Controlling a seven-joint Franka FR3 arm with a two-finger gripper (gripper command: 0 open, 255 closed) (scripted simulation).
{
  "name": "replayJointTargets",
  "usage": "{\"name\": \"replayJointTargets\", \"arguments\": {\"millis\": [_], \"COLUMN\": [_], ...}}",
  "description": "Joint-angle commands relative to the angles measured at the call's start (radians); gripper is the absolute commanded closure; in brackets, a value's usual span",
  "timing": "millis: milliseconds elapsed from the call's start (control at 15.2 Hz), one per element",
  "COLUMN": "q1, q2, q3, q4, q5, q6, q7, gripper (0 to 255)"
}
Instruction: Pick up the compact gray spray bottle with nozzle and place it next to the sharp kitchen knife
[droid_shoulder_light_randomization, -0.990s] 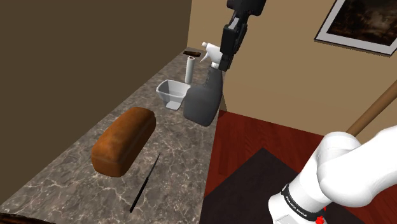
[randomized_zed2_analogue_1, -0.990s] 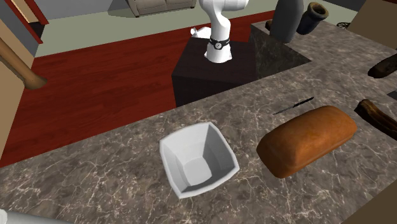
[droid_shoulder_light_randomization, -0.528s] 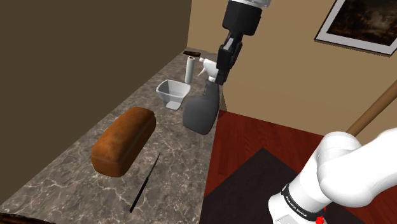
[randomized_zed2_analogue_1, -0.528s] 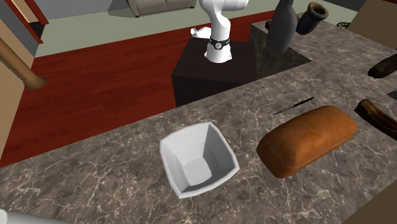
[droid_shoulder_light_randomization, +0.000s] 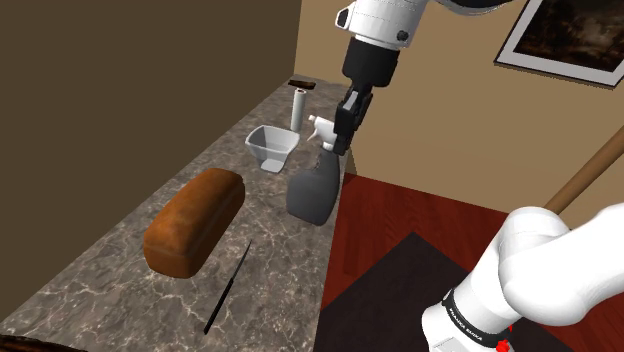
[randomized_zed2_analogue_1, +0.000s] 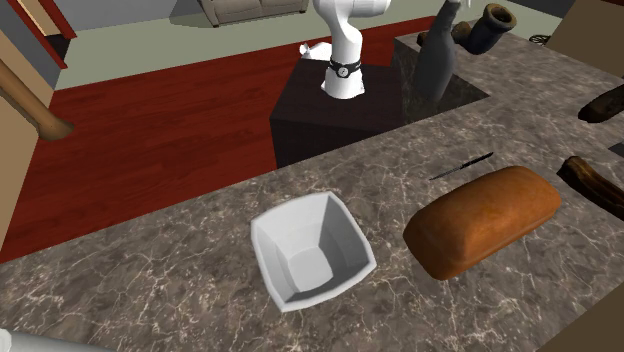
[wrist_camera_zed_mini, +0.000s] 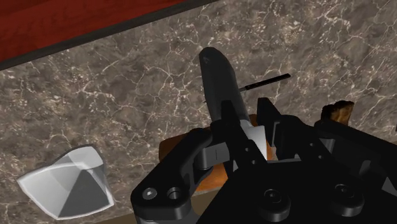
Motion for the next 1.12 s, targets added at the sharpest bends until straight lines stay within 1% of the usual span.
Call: {"name": "replayJointTargets", "arguments": {"millis": [0, 1056], "q1": [0.001, 0.011], "q2": [-0.007, -0.016], "q3": [0.002, 0.024], "q4": [-0.032, -0.253], "q5": [0.003, 0.025], "q6": [0.026, 0.237], "q7": [-0.002, -0.02], "gripper": [255, 255]}}
